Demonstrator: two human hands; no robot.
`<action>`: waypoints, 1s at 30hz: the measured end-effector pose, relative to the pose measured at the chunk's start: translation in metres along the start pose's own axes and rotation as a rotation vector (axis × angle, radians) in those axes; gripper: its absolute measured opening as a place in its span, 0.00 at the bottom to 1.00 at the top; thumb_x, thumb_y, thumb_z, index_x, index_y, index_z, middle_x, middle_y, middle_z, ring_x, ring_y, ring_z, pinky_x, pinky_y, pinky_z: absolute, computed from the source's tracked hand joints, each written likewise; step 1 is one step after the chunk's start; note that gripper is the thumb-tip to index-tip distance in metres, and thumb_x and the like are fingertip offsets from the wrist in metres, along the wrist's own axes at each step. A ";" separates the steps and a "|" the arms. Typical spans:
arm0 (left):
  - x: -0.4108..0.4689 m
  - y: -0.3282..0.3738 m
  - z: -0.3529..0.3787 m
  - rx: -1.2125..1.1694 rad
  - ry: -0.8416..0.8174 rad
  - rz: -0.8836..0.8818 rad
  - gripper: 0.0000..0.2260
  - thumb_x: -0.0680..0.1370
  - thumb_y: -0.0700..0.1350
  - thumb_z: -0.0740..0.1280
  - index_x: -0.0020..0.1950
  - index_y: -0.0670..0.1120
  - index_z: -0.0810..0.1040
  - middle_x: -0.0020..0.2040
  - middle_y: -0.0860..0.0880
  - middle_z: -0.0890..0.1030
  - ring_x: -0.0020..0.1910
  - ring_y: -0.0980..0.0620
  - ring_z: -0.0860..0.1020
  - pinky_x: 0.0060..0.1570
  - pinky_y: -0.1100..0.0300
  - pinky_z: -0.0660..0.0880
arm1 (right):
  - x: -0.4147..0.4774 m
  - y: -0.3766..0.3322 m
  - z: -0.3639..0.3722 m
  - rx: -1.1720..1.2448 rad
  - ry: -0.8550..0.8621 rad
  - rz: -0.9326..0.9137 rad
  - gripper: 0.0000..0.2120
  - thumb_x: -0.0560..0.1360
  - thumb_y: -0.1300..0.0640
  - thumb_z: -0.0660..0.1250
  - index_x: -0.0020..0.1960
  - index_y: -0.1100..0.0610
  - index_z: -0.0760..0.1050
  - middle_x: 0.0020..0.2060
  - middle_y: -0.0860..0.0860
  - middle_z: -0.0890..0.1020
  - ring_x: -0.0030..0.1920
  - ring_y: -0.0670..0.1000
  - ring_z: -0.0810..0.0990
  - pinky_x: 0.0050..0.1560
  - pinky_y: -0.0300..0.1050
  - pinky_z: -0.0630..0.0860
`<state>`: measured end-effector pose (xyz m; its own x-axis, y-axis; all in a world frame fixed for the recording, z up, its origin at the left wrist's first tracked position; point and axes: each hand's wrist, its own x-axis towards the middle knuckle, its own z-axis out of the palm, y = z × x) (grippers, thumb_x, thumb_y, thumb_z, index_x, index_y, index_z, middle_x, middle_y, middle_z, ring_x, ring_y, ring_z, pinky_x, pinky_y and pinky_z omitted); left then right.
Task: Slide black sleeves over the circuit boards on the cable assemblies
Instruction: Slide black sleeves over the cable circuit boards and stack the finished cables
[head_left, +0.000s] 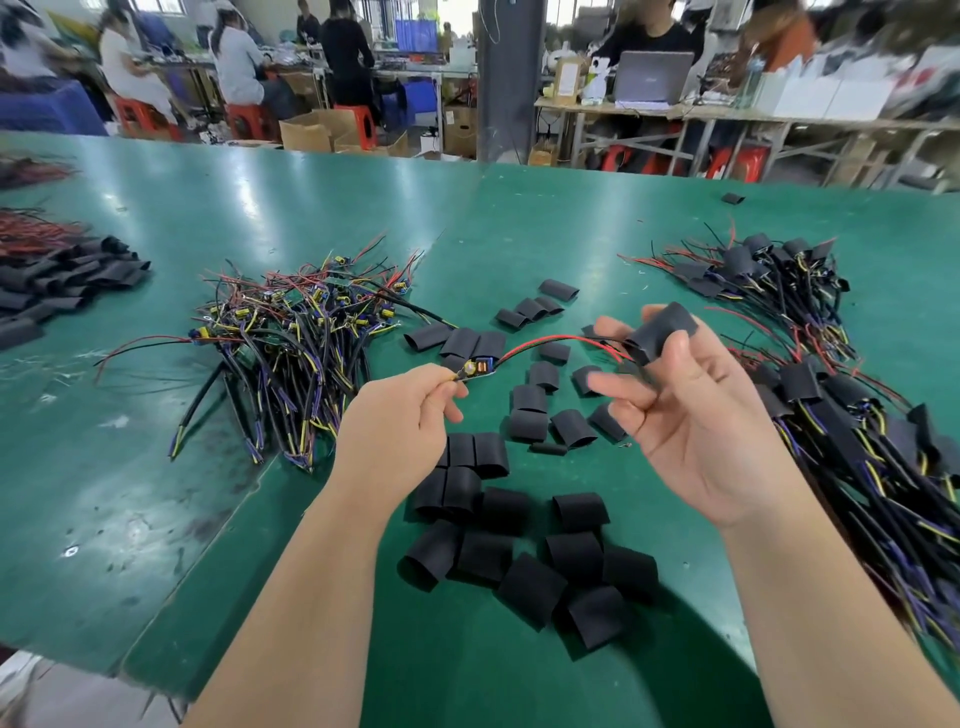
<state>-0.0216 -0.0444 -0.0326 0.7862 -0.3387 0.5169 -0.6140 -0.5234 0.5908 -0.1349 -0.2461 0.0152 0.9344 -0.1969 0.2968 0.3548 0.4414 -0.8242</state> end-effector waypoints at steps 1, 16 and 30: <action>0.000 0.000 0.000 0.001 -0.021 -0.014 0.09 0.80 0.40 0.62 0.46 0.50 0.81 0.35 0.57 0.82 0.26 0.61 0.71 0.29 0.65 0.63 | -0.001 0.000 0.001 0.024 -0.004 0.008 0.09 0.75 0.53 0.60 0.51 0.50 0.77 0.54 0.54 0.84 0.45 0.50 0.85 0.37 0.36 0.79; -0.006 0.043 0.025 -0.472 -0.168 0.078 0.13 0.81 0.48 0.55 0.65 0.53 0.72 0.54 0.58 0.80 0.47 0.67 0.76 0.51 0.70 0.70 | 0.000 0.024 0.020 0.023 -0.039 0.078 0.10 0.74 0.60 0.62 0.55 0.58 0.71 0.48 0.57 0.84 0.51 0.56 0.84 0.49 0.40 0.79; -0.002 0.047 0.026 -0.269 0.081 0.206 0.09 0.80 0.40 0.62 0.43 0.40 0.80 0.35 0.48 0.73 0.36 0.55 0.69 0.40 0.69 0.65 | 0.006 0.026 0.015 0.222 0.177 0.093 0.15 0.72 0.48 0.65 0.52 0.56 0.67 0.56 0.55 0.83 0.32 0.43 0.80 0.33 0.34 0.75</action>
<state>-0.0500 -0.0888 -0.0221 0.6425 -0.3468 0.6833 -0.7641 -0.2226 0.6055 -0.1196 -0.2222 0.0024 0.9502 -0.2877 0.1197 0.2841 0.6416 -0.7125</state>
